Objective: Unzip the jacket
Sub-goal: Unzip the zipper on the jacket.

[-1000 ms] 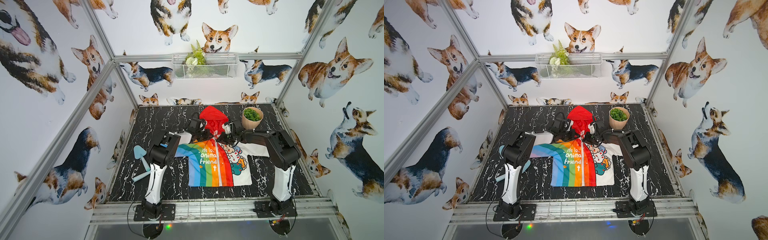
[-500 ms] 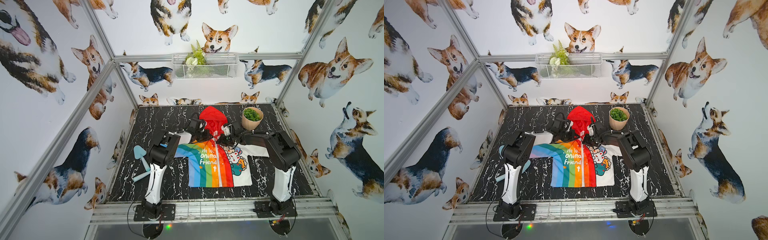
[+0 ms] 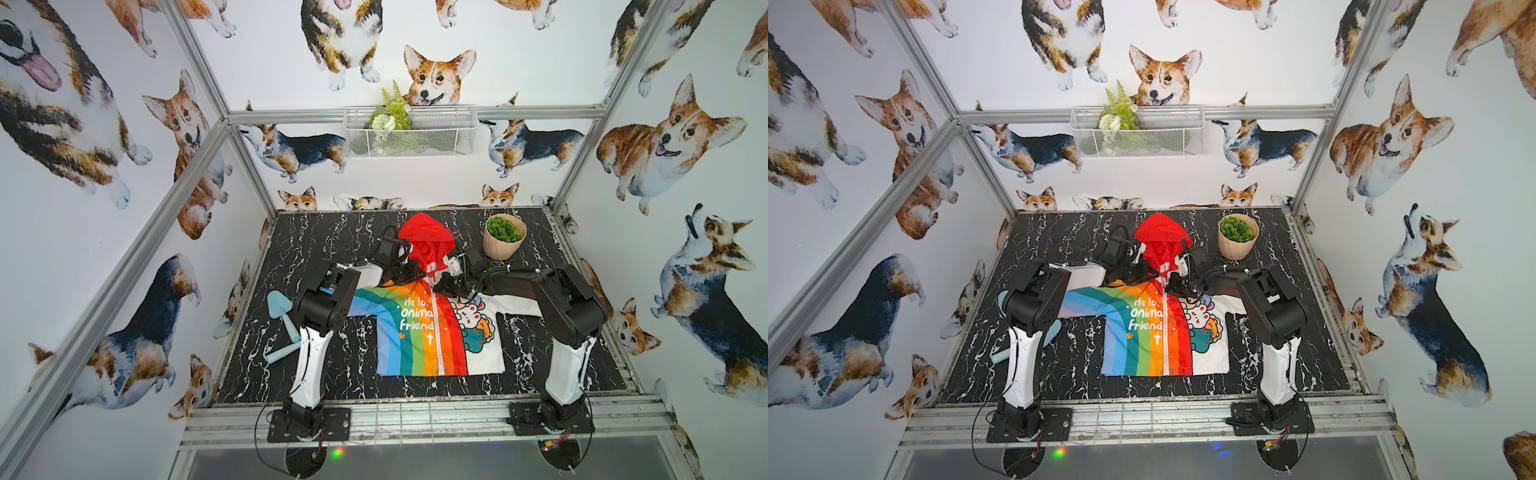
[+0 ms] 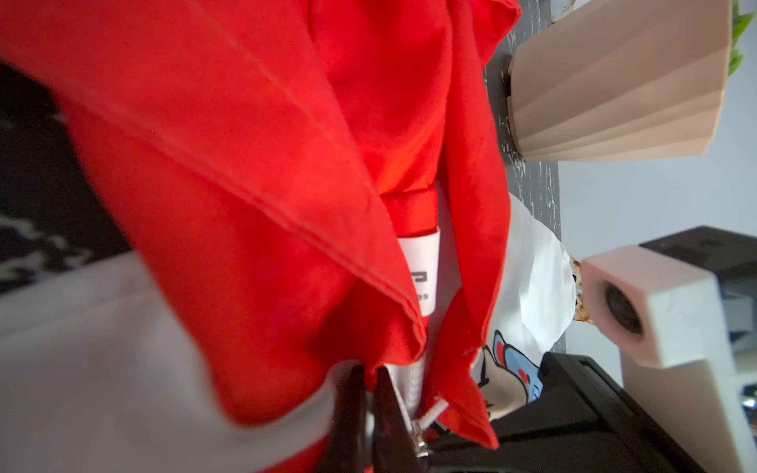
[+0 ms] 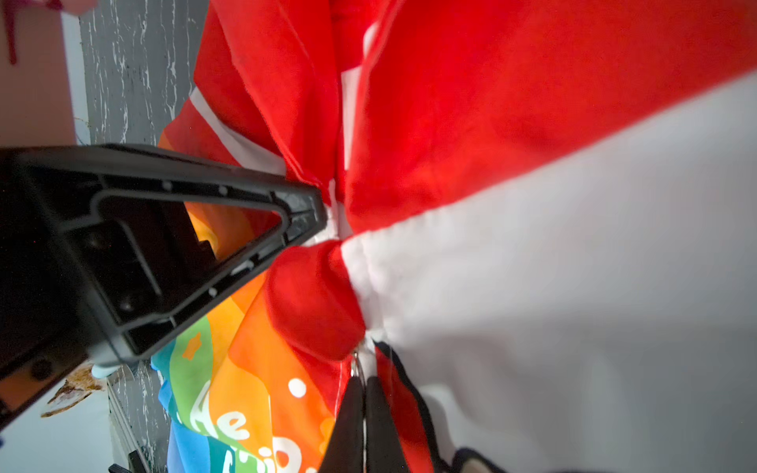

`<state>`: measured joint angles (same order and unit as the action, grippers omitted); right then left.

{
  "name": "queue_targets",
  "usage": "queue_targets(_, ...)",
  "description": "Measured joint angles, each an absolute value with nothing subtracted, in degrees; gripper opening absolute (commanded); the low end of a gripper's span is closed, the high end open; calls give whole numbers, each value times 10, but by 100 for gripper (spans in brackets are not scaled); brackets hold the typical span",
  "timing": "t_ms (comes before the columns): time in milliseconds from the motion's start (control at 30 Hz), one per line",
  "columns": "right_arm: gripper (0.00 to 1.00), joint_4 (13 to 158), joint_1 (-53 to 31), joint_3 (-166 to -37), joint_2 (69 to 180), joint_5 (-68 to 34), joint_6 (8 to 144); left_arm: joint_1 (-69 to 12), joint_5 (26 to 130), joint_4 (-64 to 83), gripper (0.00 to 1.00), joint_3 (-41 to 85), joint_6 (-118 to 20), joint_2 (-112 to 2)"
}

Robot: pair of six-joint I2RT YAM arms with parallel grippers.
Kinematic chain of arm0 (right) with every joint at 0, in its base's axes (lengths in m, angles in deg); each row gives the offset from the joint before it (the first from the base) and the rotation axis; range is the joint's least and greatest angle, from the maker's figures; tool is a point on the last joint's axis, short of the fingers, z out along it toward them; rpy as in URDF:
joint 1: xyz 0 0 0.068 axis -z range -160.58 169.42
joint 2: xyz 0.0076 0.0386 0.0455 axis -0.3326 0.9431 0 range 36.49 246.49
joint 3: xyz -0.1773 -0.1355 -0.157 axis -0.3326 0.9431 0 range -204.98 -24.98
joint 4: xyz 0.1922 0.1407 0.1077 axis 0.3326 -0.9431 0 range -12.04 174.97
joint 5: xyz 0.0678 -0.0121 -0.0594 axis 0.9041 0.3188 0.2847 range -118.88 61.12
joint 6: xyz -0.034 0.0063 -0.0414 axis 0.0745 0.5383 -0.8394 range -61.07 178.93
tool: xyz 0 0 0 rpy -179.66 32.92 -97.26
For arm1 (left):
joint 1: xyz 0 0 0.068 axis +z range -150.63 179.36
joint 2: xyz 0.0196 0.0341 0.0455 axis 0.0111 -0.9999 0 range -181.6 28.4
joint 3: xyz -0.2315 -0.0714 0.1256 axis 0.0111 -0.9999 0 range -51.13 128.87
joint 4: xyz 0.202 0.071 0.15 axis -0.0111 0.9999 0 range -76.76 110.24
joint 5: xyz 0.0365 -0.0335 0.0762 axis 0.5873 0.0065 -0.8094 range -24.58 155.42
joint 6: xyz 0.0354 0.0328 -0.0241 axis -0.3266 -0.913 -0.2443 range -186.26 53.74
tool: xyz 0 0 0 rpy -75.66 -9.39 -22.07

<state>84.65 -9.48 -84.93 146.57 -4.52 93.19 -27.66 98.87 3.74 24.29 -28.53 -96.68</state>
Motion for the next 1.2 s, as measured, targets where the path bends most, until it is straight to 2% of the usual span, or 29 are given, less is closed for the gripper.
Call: queue_targets(1200,0,825,-123,-757,1384,-38,933,-271,978,84,0,301,-301,-994)
